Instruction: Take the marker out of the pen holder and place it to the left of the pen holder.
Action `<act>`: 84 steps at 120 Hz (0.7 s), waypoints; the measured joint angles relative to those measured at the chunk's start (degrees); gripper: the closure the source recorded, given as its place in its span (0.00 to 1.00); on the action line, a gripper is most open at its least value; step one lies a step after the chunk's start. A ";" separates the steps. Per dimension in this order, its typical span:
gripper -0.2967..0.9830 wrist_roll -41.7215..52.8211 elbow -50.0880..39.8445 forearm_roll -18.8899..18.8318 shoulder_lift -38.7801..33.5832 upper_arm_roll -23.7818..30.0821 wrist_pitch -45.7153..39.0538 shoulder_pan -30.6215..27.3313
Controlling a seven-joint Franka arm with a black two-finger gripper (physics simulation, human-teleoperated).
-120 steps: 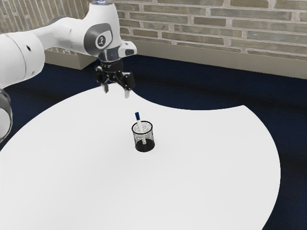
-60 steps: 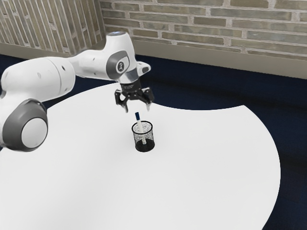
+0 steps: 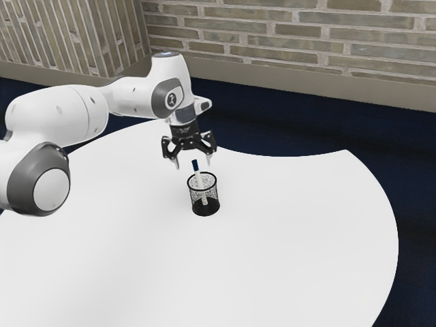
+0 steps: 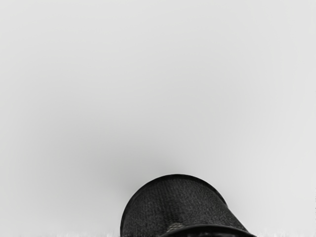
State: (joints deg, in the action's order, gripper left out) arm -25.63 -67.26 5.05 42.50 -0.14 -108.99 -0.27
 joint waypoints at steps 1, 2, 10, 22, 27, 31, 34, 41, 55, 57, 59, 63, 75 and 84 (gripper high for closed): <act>0.23 0.12 0.00 0.01 0.00 -0.01 0.01 0.00; 0.23 0.29 0.00 0.03 0.03 -0.01 0.02 0.00; 0.23 1.81 0.00 0.27 0.26 -0.03 0.04 0.01; 0.23 4.57 0.20 0.40 0.65 -0.15 0.01 0.01; 0.23 5.69 0.37 0.42 0.89 -0.19 -0.07 0.05; 0.23 6.53 0.46 0.45 1.01 -0.18 -0.14 0.07; 0.23 7.12 0.52 0.48 1.06 -0.16 -0.19 0.10; 0.23 8.41 0.63 0.67 1.12 -0.10 -0.28 0.10; 0.23 10.62 1.40 3.30 1.13 0.03 -0.60 0.29; 0.23 10.91 1.43 3.92 1.13 0.03 -0.70 0.31; 0.23 11.19 1.44 4.57 1.13 0.06 -0.80 0.32; 0.23 11.74 1.40 5.93 1.20 0.10 -1.18 0.34; 0.23 13.22 1.08 9.63 1.87 0.18 -2.58 0.42; 0.23 14.20 0.49 10.98 2.05 -0.14 -3.10 0.09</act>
State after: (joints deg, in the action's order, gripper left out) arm -11.43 -66.77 16.03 44.55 -0.28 -112.09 -0.18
